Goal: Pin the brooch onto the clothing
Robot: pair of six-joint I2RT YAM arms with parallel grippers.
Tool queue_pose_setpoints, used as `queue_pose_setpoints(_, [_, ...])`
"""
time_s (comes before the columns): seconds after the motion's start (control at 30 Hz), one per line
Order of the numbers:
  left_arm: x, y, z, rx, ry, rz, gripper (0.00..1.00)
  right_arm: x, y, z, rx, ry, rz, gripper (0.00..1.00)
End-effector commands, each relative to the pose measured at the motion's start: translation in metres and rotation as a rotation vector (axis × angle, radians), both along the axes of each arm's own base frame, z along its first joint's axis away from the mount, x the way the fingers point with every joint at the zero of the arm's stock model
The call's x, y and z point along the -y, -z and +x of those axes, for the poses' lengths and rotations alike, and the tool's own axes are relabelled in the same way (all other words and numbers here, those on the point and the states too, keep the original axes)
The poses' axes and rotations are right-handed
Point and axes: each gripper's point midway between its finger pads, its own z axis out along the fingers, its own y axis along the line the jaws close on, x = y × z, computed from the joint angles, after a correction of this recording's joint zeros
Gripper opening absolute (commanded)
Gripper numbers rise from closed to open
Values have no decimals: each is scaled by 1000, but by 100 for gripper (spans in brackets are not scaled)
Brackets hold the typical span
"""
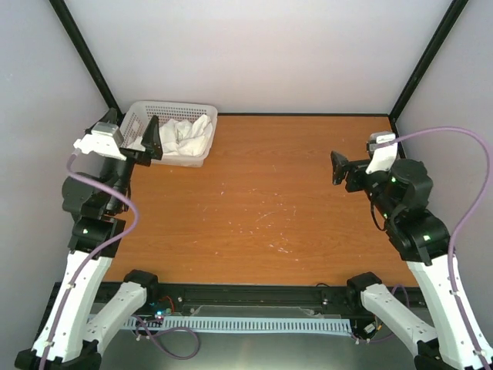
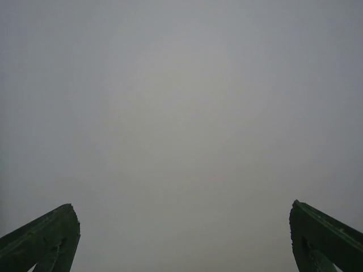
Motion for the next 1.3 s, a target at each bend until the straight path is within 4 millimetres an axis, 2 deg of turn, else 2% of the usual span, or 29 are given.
queue_pose_setpoints(0.0, [-13,15,18,-16,-23,-78,100,19,33,19,-48,119,1,100])
queue_pose_setpoints(0.17, [-23,46,37,-63,-62,-102,100,34,83,31,-144,201,-1,100])
queue_pose_setpoints(0.37, [-33,82,59,-135,-93,-134,100,44,139,33,-265,263,31,100])
queue_pose_setpoints(0.5, [-33,106,80,-213,-92,-152,100,42,167,29,-327,256,64,100])
queue_pose_setpoints(0.57, [-31,118,96,-269,-84,-156,100,40,172,26,-333,244,80,100])
queue_pose_setpoints(0.73, [-28,148,154,-463,-79,-203,100,27,176,20,-317,201,114,100])
queue_pose_setpoints(0.9, [-23,183,235,-703,-53,-221,100,14,178,18,-309,153,135,100])
queue_pose_setpoints(0.93, [-23,196,252,-757,-47,-219,100,13,178,19,-307,150,133,100])
queue_pose_setpoints(1.07, [-26,227,316,-895,-12,-193,100,18,176,20,-293,177,124,100])
queue_pose_setpoints(1.13, [-35,262,343,-978,-35,-182,100,20,175,20,-281,189,121,100])
queue_pose_setpoints(1.27, [-44,314,370,-1104,-41,-151,100,26,177,22,-281,227,110,100])
